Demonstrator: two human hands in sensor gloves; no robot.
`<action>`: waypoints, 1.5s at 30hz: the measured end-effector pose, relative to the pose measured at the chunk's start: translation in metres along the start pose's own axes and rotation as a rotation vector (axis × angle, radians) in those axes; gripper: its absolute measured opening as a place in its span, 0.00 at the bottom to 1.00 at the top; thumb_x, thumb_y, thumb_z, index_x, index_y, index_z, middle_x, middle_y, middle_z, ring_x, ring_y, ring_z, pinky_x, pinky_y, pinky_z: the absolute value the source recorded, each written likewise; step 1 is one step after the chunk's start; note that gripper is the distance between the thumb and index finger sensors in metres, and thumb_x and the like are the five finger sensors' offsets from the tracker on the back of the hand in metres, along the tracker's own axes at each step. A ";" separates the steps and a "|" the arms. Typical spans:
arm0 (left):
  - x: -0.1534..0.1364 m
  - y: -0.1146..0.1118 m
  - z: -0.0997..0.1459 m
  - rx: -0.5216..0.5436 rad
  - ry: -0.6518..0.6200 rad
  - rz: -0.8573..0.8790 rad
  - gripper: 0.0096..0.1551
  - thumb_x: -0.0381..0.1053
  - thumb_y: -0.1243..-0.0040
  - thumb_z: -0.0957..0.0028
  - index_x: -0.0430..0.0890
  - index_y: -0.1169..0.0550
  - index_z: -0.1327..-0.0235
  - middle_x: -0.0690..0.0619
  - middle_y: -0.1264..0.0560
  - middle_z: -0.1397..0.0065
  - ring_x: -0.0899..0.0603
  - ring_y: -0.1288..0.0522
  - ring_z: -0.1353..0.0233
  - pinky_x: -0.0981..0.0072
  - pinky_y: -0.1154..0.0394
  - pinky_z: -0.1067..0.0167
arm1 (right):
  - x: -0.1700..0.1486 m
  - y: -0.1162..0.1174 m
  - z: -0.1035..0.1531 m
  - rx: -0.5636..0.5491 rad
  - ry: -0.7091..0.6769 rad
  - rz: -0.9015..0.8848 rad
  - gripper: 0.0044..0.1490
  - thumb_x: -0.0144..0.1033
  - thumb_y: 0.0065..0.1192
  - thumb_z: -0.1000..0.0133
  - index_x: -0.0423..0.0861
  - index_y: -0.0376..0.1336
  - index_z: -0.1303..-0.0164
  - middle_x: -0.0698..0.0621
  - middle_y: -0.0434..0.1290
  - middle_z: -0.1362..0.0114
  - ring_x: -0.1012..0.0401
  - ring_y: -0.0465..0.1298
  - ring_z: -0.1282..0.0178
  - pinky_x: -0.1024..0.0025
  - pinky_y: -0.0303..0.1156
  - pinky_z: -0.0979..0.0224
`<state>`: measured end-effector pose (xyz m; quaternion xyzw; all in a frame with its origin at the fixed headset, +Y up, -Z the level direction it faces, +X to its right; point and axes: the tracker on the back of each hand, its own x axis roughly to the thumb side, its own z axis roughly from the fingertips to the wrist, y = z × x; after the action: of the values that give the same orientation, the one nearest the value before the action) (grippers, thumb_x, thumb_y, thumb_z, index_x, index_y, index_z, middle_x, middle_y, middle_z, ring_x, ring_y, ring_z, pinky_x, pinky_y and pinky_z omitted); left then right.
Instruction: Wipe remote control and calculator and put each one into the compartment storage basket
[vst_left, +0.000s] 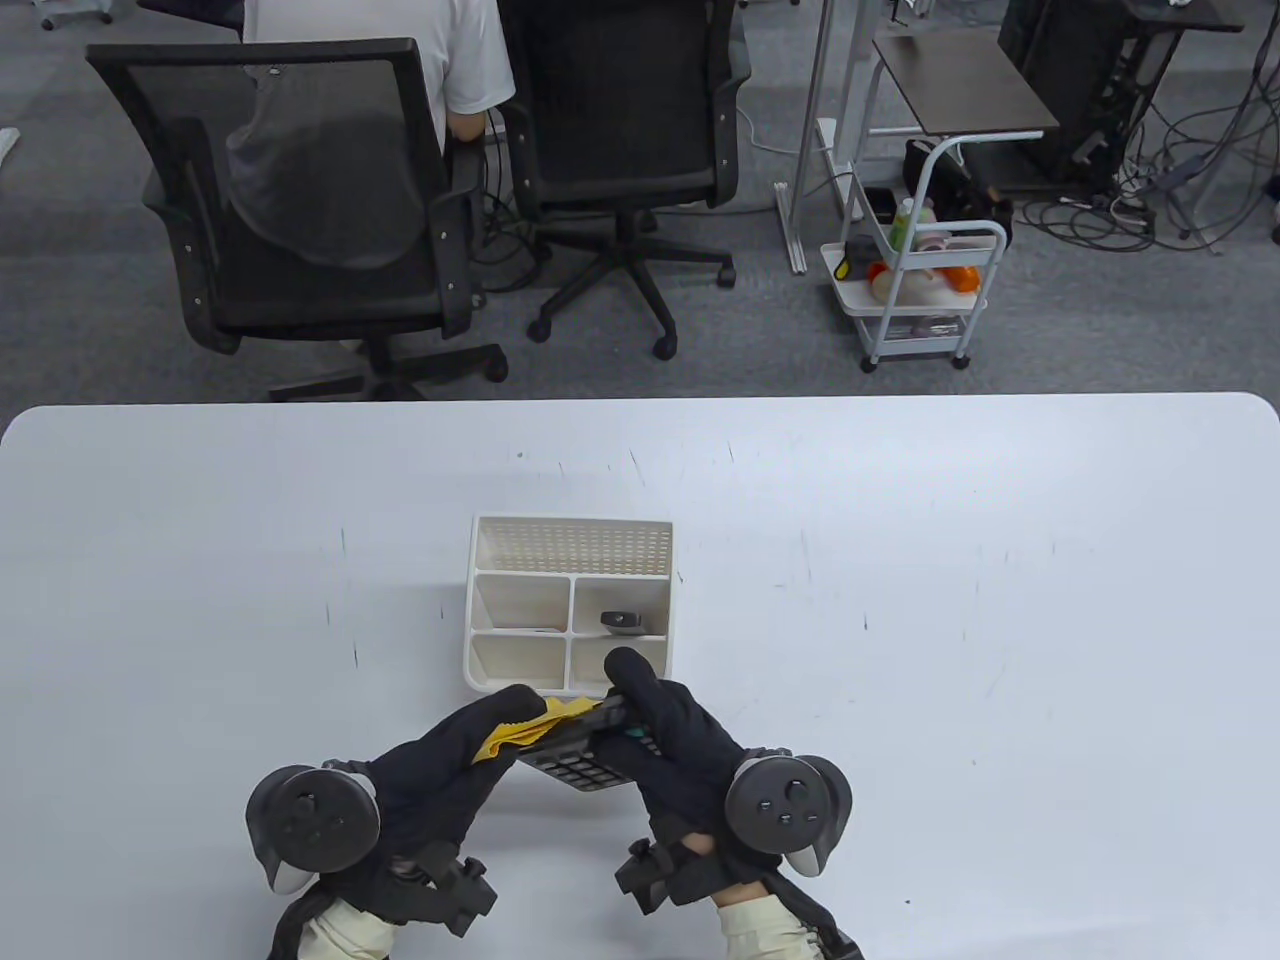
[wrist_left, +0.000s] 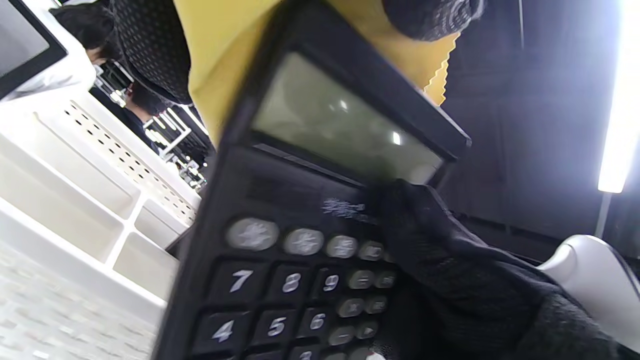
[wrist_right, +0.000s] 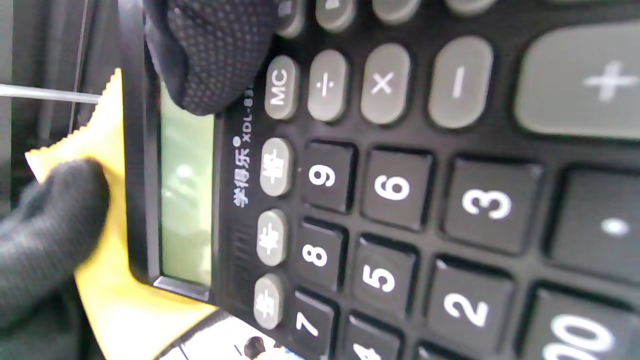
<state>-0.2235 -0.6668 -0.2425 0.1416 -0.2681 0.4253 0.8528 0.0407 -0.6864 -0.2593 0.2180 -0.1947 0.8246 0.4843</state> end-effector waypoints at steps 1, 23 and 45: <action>0.001 0.000 0.000 0.001 -0.002 0.013 0.26 0.56 0.49 0.41 0.52 0.25 0.30 0.49 0.19 0.30 0.38 0.19 0.31 0.44 0.23 0.35 | 0.001 0.001 0.000 0.008 -0.005 0.028 0.43 0.37 0.69 0.47 0.36 0.60 0.22 0.43 0.75 0.35 0.44 0.78 0.39 0.33 0.63 0.32; -0.011 0.000 -0.001 -0.024 0.075 0.106 0.26 0.58 0.47 0.41 0.51 0.22 0.33 0.48 0.16 0.33 0.39 0.16 0.34 0.46 0.21 0.38 | 0.007 0.008 0.003 0.023 -0.015 0.193 0.46 0.39 0.69 0.47 0.30 0.59 0.22 0.43 0.76 0.36 0.45 0.79 0.42 0.34 0.64 0.33; -0.004 -0.010 -0.001 -0.107 0.075 -0.071 0.28 0.62 0.50 0.41 0.54 0.24 0.31 0.47 0.19 0.31 0.37 0.18 0.33 0.43 0.22 0.38 | 0.021 0.020 0.007 0.052 -0.105 0.296 0.49 0.40 0.71 0.48 0.26 0.58 0.23 0.43 0.78 0.38 0.48 0.82 0.46 0.36 0.67 0.34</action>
<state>-0.2171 -0.6752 -0.2458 0.0891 -0.2532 0.3847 0.8832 0.0148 -0.6842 -0.2442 0.2423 -0.2283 0.8792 0.3410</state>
